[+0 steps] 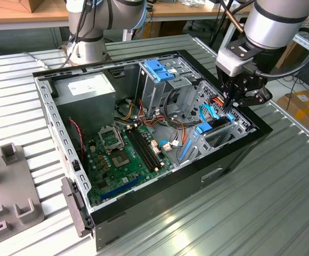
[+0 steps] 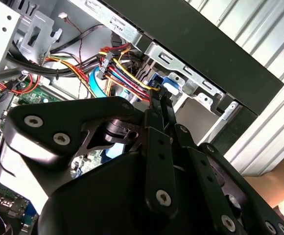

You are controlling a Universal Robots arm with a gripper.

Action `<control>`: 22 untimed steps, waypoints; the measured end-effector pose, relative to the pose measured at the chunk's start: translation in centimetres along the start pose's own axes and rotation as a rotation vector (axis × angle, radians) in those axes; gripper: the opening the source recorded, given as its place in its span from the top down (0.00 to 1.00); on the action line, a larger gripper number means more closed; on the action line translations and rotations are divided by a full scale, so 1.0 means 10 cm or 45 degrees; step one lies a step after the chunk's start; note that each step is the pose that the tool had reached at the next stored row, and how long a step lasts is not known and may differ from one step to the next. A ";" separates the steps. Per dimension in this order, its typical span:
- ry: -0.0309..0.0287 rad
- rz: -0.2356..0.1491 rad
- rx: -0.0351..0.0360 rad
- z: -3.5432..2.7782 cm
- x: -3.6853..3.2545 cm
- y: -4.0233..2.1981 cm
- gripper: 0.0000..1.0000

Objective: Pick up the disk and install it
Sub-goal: 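Insert the second disk wire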

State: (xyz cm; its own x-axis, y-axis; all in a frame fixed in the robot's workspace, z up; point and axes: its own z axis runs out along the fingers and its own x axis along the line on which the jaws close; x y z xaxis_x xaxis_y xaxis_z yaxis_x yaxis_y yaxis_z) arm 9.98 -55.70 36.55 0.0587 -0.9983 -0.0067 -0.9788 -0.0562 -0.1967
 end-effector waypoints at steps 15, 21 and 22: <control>-0.0067 0.066 0.0012 0.068 0.003 0.048 0.84; -0.0154 0.086 0.0007 0.139 0.025 0.095 0.84; -0.0157 0.088 0.0006 0.146 0.026 0.096 0.84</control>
State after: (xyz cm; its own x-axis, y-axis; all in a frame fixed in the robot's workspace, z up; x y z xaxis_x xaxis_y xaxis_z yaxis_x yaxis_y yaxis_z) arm 9.33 -55.99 34.92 -0.0065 -0.9995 -0.0323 -0.9806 0.0127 -0.1958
